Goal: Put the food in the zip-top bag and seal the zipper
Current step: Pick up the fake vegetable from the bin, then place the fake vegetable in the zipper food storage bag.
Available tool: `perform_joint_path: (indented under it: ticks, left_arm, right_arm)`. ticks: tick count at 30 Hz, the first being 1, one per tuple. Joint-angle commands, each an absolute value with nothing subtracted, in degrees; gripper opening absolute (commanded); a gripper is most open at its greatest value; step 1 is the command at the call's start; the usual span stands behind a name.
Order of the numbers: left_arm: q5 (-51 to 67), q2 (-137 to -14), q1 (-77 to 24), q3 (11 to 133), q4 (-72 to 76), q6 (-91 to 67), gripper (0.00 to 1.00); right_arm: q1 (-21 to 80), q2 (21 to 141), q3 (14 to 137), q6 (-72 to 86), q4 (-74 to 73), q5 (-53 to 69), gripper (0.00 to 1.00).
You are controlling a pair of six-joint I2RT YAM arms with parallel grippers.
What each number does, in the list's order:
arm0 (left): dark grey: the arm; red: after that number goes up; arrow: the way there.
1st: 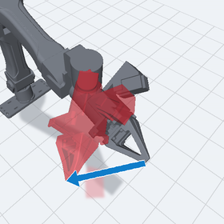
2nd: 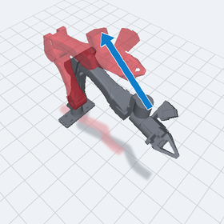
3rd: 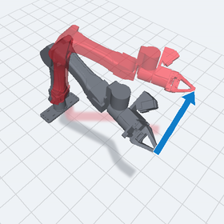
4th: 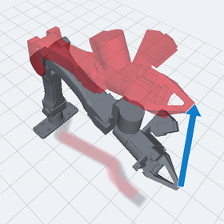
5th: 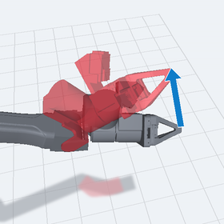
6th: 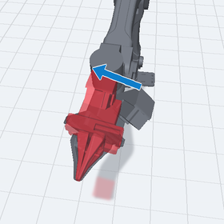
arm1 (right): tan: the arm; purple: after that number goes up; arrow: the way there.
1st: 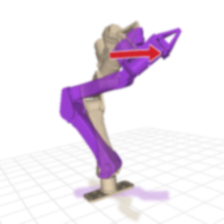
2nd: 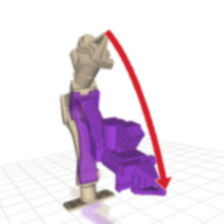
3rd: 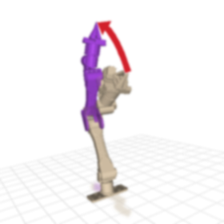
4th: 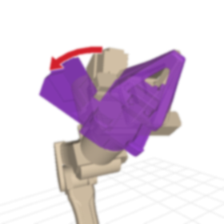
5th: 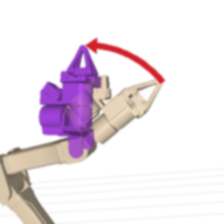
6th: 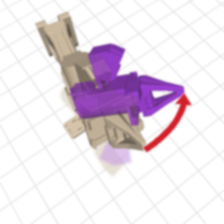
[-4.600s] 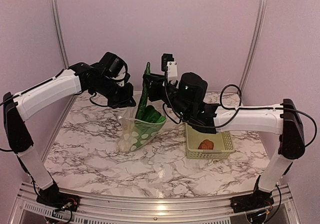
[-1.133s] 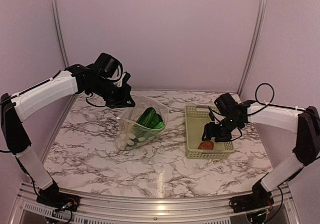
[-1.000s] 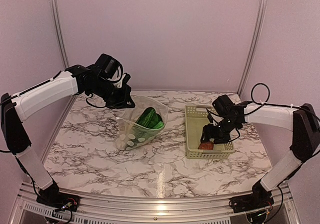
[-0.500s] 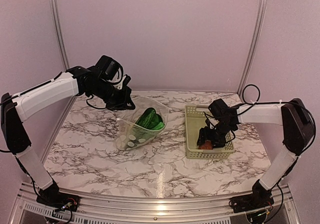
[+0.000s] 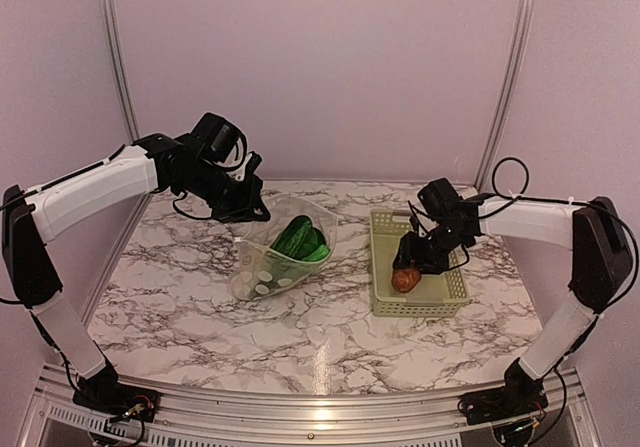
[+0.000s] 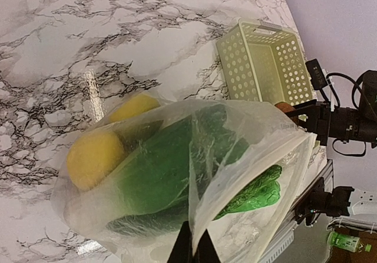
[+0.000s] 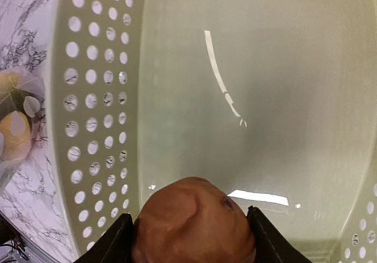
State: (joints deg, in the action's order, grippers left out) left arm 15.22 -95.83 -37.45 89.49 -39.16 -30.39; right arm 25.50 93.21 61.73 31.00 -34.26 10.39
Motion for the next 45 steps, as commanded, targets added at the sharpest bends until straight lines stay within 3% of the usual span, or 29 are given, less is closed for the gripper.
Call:
perform_joint_path:
  ticks: [1,13,19,26,34,45]
  left_arm:
    - [16.17,-95.80,-37.53,89.43,-38.85,-30.23,0.01]
    - [16.67,-95.49,-37.61,90.53,-39.26,-31.71,0.01]
    - [17.32,-93.39,-37.61,90.35,-40.06,-33.40,0.02]
    - [15.26,-90.55,-37.62,90.92,-41.57,-34.39,0.02]
    - [14.03,-89.05,-37.53,90.53,-43.17,-34.20,0.02]
    - [11.20,-89.99,-37.44,90.58,-44.23,-36.98,0.04]
  right_arm:
    - [26.23,87.14,67.13,30.63,-30.26,11.12,0.48]
    - [41.93,94.36,89.90,30.90,-21.43,10.40,0.45]
    - [47.75,99.85,94.44,31.09,-14.71,10.94,0.43]
    - [52.92,106.02,100.83,31.47,-17.78,7.16,0.40]
    - [54.93,106.65,98.33,34.46,-13.79,4.85,0.39]
    - [57.38,101.61,91.13,41.05,-13.02,-7.77,0.41]
